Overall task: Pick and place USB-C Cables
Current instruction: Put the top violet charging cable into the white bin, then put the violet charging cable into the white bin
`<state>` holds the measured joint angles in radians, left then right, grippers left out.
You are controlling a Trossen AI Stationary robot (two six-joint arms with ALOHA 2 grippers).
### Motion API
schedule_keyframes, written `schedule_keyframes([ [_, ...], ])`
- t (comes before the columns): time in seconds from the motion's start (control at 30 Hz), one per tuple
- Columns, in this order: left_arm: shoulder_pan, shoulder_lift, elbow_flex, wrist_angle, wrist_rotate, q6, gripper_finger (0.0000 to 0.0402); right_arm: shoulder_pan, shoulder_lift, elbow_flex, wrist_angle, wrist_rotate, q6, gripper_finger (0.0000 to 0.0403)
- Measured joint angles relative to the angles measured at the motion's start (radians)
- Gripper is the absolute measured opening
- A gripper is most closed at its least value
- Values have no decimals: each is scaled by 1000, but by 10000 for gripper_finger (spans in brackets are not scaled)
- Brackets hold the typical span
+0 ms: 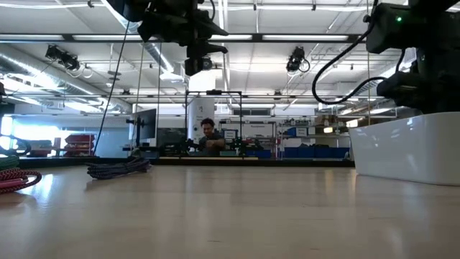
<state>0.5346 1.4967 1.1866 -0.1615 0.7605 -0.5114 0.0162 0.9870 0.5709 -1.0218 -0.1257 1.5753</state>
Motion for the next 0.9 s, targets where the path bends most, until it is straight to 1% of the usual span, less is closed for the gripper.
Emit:
schedule_keyframes([
  [0.13, -6, 0, 0, 0, 0, -1, 142, 0, 33, 0, 0, -11, 0, 55],
  [0.23, -7, 0, 0, 0, 0, -1, 142, 0, 50, 0, 0, -30, 0, 82],
  [0.33, -7, 0, 0, -1, 0, -2, 142, 0, 52, 1, -1, -23, 0, 111],
  [0.47, -7, 0, 0, -1, 4, -32, 142, 2, 42, 59, -51, 34, -14, 136],
  [0.57, -7, 0, 0, -1, 18, -54, 141, 2, 38, 150, -98, 100, -58, 138],
  [0.67, -7, -22, 0, -27, 49, -53, 138, 2, 36, 256, -96, 190, -142, 134],
  [0.73, -7, -51, 0, -92, 56, -36, 134, 2, 36, 316, -60, 253, -201, 132],
  [0.8, -7, -85, 0, -201, 46, 23, 130, 2, 36, 352, 17, 322, -264, 131],
  [0.87, -7, -117, 1, -347, -7, 95, 126, 2, 36, 365, 117, 390, -343, 131],
  [0.9, -7, -133, 1, -435, -54, 128, 124, 2, 36, 365, 175, 412, -384, 131],
])
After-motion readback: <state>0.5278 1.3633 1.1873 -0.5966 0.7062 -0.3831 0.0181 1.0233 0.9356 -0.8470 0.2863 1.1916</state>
